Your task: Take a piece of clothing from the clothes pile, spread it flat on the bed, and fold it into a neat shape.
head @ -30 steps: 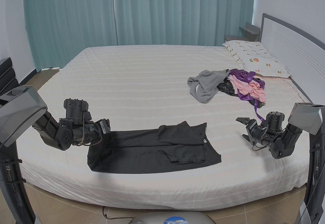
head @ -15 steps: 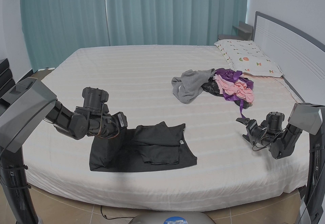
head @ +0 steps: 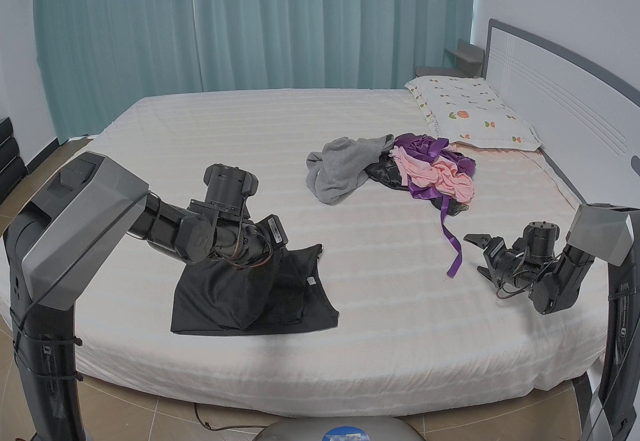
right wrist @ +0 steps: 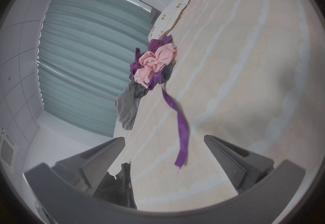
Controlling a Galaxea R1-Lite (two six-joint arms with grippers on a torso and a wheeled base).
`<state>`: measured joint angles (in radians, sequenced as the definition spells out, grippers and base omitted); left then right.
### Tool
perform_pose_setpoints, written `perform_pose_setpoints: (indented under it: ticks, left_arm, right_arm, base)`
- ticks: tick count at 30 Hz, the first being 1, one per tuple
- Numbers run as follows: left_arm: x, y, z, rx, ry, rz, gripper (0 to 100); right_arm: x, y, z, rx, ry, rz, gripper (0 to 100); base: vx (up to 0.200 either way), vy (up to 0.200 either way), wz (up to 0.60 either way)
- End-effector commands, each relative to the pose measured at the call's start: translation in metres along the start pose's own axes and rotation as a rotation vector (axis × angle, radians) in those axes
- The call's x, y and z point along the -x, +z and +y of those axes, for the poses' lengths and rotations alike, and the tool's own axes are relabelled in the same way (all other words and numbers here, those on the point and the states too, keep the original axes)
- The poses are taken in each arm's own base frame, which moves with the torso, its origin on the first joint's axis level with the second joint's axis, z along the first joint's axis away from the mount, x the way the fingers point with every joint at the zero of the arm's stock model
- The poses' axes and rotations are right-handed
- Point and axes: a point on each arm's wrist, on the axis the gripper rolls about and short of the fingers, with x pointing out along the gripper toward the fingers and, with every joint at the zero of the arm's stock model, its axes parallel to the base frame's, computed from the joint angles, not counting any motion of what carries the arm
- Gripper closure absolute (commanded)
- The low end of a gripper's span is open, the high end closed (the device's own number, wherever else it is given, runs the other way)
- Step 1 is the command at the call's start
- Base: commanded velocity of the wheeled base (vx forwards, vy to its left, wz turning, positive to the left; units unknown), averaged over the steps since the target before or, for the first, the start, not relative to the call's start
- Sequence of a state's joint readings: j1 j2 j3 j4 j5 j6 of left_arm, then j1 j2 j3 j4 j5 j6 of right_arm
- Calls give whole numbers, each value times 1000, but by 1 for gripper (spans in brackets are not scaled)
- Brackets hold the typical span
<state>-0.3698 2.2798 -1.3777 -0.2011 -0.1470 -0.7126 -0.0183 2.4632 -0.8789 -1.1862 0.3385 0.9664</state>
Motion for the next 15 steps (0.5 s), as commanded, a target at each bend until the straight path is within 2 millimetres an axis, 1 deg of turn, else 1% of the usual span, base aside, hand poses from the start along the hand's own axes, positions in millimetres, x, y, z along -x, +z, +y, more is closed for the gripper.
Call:
perform_pose_setpoints:
  ticks: [1, 3, 4, 5, 6, 9, 10, 15]
  left_arm:
    - [-13, -8, -5, -11, 8, -2, 100]
    - [-16, -6, -6, -10, 19, -22, 100]
    - [-22, -5, -7, -1, 41, -50, 100]
    - [-22, -5, -7, -1, 41, -50, 100]
    - [-26, -3, -8, 12, 54, -70, 100]
    - [-30, -4, -7, 40, 58, -68, 100]
    - [-31, -5, -7, 41, 60, -63, 0]
    - [-33, -7, -7, 40, 61, -62, 0]
  right_arm:
    - [0, -1, 0, 0, -1, 3, 0]
    - [0, -1, 0, 0, -1, 3, 0]
    - [0, -1, 0, 0, -1, 3, 0]
    - [0, -1, 0, 0, -1, 3, 0]
    - [0, -1, 0, 2, 0, 2, 0]
    - [0, -1, 0, 2, 0, 2, 0]
    - [0, -1, 0, 2, -1, 1, 0]
    - [0, -1, 0, 2, -1, 1, 0]
  base:
    - [0, 0, 0]
    - [0, 0, 0]
    - [0, 0, 0]
    - [0, 0, 0]
    - [0, 0, 0]
    - [0, 0, 0]
    - [0, 0, 0]
    - [0, 0, 0]
